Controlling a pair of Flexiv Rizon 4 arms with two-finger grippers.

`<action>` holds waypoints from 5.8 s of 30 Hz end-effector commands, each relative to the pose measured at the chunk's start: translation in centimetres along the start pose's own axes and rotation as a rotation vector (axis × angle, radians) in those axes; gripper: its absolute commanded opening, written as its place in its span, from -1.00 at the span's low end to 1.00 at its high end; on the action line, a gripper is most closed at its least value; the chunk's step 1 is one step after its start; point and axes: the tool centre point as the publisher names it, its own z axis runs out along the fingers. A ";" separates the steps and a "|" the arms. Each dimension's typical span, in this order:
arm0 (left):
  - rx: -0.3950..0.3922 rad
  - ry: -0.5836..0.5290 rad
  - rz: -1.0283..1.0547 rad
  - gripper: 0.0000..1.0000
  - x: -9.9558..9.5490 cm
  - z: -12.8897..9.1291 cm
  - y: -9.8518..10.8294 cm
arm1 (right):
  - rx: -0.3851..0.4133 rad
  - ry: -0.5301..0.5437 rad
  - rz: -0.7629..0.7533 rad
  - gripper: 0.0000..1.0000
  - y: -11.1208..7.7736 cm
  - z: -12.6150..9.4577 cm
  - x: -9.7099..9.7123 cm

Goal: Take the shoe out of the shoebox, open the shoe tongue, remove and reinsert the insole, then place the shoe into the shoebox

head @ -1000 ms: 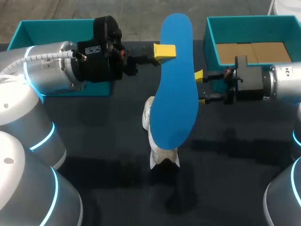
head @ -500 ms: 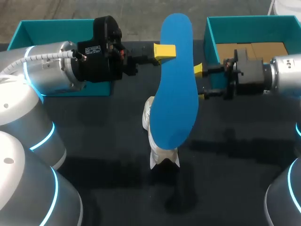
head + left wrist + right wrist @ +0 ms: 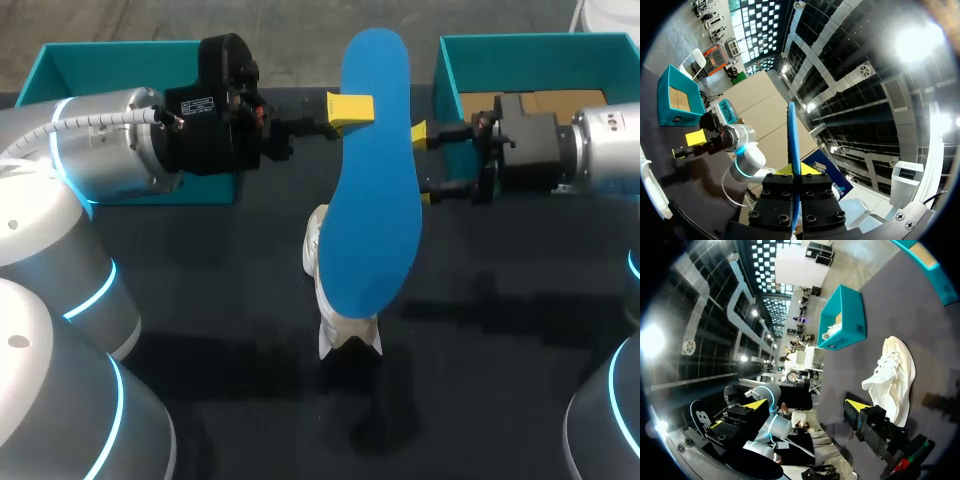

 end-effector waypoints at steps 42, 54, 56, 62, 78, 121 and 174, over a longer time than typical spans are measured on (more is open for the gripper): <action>0.003 0.001 0.000 -1.00 -0.1 0.2 0.0 | 0.039 -0.026 0.014 1.00 -2.0 0.6 0.5; 0.003 0.001 0.000 -1.00 -0.1 0.2 0.0 | 0.000 -0.051 0.015 1.00 -1.2 -1.1 0.9; 0.003 0.001 0.000 -1.00 -0.1 0.2 0.0 | 0.000 -0.051 0.015 1.00 -1.2 -1.1 0.9; 0.003 0.001 0.000 -1.00 -0.1 0.2 0.0 | 0.000 -0.051 0.015 1.00 -1.2 -1.1 0.9; -0.070 0.078 0.419 -1.00 -2.0 -3.0 -2.5 | 0.000 -0.051 0.015 1.00 -1.2 -1.1 0.9; -0.267 0.571 2.043 -1.00 -7.4 -6.1 -5.8 | 0.000 -0.051 0.015 1.00 -1.2 -1.1 0.9; -0.381 0.131 2.604 -1.00 -11.8 -8.1 -0.2 | -0.055 0.088 0.100 1.00 2.1 -1.7 3.5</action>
